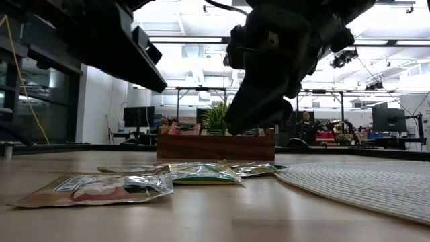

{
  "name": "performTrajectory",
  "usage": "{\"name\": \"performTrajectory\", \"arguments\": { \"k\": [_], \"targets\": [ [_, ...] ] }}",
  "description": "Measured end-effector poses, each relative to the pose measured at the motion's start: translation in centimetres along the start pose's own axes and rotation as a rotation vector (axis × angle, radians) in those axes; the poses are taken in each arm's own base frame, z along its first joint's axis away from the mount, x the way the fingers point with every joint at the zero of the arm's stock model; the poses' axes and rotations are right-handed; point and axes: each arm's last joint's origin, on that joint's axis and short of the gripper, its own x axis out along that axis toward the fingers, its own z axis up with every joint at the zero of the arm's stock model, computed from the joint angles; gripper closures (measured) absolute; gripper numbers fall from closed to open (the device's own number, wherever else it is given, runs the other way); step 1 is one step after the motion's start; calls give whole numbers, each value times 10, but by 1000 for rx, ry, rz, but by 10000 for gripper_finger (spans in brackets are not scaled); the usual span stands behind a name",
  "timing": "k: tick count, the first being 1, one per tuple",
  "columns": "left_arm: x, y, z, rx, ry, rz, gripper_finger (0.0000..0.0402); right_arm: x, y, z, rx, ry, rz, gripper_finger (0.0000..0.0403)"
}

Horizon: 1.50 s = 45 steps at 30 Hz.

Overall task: Pick & Place Tea
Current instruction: Put the yellow tea bag into the middle section of the wooden organizer

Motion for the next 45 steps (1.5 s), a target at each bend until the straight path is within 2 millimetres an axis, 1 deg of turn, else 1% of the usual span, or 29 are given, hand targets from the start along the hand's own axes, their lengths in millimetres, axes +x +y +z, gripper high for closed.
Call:
{"name": "performTrajectory", "arguments": {
  "k": [6, 9, 13, 15, 18, 19, 22, 23, 31, 33, 36, 39, 45],
  "targets": [
    [-2, -8, 0, -70, -16, -38, 401, 0, 5, -2, -83, -3, 19, 263],
    [0, -10, 2, -86, -45, -51, 401, 0, 7, -3, -91, 2, 30, 263],
    [12, -12, -2, -113, -61, -60, 401, 0, 9, -4, -87, 17, 55, 263],
    [19, -14, 0, -137, -83, -76, 401, 0, 9, -4, -87, 25, 68, 263],
    [32, -16, -8, -135, -31, -44, 401, 0, 9, -5, -86, 30, 69, 263],
    [34, -16, -9, -136, -19, -28, 401, 0, 9, -5, -85, 33, 68, 263],
    [37, -19, 0, -163, -59, -35, 401, 0, 9, -6, -84, 43, 68, 263],
    [38, -19, -1, -162, -57, -34, 401, 0, 9, -6, -84, 48, 71, 263],
    [61, -24, -11, -149, 15, -47, 401, 0, 8, -7, -87, 56, 68, 263],
    [67, -24, -14, -150, 41, -25, 401, 0, 8, -7, -87, 58, 64, 263],
    [67, -23, -14, -163, 68, 43, 401, 0, 8, -7, -88, 62, 61, 263],
    [66, -21, -17, -153, 97, 93, 401, 0, 7, -8, -86, 70, 58, 263],
    [66, -21, -19, -143, 119, 65, 401, 0, 7, -8, -87, 70, 56, 263]
  ]
}}
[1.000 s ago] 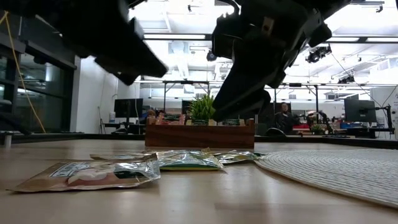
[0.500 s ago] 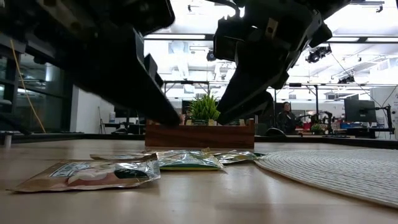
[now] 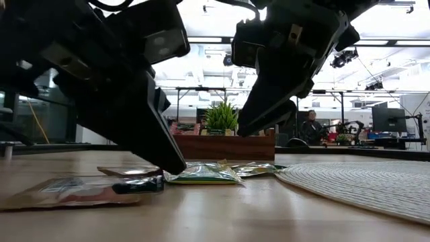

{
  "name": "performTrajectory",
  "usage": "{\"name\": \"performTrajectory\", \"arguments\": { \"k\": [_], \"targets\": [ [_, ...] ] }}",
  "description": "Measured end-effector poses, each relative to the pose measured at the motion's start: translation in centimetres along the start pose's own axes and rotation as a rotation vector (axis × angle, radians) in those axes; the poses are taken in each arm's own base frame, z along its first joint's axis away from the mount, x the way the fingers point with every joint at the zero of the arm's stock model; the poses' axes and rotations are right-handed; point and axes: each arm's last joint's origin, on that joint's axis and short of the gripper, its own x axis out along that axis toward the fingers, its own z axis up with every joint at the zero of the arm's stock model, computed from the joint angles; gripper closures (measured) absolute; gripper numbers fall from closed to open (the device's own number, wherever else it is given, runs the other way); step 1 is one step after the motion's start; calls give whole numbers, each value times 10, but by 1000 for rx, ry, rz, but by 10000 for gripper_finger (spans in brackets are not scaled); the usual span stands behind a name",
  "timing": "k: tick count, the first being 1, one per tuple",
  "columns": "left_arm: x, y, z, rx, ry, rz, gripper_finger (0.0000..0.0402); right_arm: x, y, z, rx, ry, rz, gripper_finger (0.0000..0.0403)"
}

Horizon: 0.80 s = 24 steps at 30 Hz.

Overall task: Pick & Place Tea
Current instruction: Put the yellow tea bag into the middle section of the wooden organizer

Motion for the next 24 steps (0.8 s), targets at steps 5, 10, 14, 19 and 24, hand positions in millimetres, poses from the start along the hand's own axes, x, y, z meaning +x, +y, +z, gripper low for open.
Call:
{"name": "performTrajectory", "arguments": {
  "k": [5, 10, 14, 19, 24],
  "targets": [
    [0, 1, -3, 13, 32, 10, 401, 0, 0, 0, 8, -2, -3, 263],
    [-1, 4, -6, 27, 61, 51, 401, 0, 1, 1, 66, 1, 33, 263],
    [-1, 5, -7, 33, 65, 77, 401, 0, 2, 2, 126, -10, 43, 263],
    [-1, 6, -7, 38, 62, 99, 401, 10, -5, 4, 338, -27, 68, 263],
    [4, 6, -11, 35, 67, 104, 401, 21, -13, 1, 506, -28, 49, 262]
  ]
}}
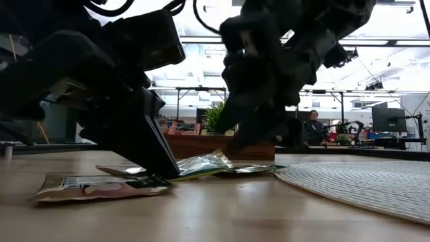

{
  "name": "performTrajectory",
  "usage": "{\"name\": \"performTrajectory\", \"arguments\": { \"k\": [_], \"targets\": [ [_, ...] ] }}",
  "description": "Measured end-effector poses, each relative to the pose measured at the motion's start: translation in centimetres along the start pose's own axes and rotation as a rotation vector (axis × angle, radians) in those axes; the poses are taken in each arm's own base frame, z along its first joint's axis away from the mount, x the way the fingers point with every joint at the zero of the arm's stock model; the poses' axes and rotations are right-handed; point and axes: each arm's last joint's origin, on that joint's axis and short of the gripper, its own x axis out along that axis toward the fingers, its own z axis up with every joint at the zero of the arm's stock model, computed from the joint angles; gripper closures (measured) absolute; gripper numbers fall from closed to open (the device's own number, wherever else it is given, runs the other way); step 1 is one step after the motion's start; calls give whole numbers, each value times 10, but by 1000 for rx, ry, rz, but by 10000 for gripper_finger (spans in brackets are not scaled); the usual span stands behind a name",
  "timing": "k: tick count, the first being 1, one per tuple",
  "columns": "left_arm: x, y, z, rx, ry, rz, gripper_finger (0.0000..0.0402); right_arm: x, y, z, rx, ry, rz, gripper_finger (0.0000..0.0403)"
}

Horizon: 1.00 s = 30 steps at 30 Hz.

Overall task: Pick & Place Tea
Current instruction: Put the yellow tea bag into the middle section of the wooden organizer

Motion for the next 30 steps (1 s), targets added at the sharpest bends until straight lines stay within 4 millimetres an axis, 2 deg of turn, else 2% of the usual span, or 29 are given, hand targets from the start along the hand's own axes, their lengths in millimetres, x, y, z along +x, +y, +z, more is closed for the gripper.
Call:
{"name": "performTrajectory", "arguments": {
  "k": [7, 13, 20, 30],
  "targets": [
    [8, -2, -4, -22, 6, -20, 402, 0, -7, 8, 113, -67, -45, 262],
    [9, -3, -3, -32, -14, -36, 402, -1, -13, 14, 134, -76, -62, 262],
    [9, -3, -3, -29, -13, -33, 402, -2, -20, 8, 164, 0, -127, 262],
    [9, -3, -3, -29, -15, -27, 402, -1, -15, 5, 163, -2, -100, 262]
  ]
}}
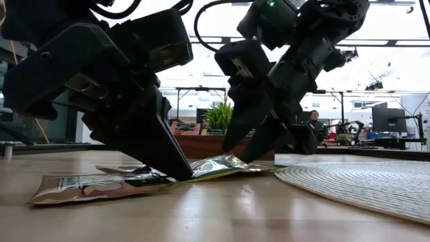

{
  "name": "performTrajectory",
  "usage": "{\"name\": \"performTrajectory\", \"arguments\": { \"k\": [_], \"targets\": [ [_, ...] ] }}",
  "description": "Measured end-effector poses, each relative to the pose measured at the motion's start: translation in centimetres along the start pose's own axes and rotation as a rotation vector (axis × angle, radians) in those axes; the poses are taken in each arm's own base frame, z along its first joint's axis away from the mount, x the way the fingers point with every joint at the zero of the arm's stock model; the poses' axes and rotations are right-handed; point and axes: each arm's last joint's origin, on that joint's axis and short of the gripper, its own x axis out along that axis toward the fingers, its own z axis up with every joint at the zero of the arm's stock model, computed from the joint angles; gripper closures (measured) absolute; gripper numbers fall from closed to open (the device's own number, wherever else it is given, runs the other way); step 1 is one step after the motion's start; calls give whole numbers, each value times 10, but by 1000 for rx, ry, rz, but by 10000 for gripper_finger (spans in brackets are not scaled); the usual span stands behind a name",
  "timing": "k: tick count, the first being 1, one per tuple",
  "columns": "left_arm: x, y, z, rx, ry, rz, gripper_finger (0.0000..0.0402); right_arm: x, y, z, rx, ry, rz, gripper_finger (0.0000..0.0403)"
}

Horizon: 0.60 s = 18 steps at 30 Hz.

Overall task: Pick & Place Tea
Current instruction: Put the yellow tea bag into the middle section of the wooden organizer

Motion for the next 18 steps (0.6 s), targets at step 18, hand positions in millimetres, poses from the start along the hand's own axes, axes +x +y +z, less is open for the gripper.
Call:
{"name": "performTrajectory", "arguments": {
  "k": [18],
  "targets": [
    [0, 0, 0, -3, -10, 10, 402, 1, 7, -6, -16, -31, 28, 263]
  ]
}}
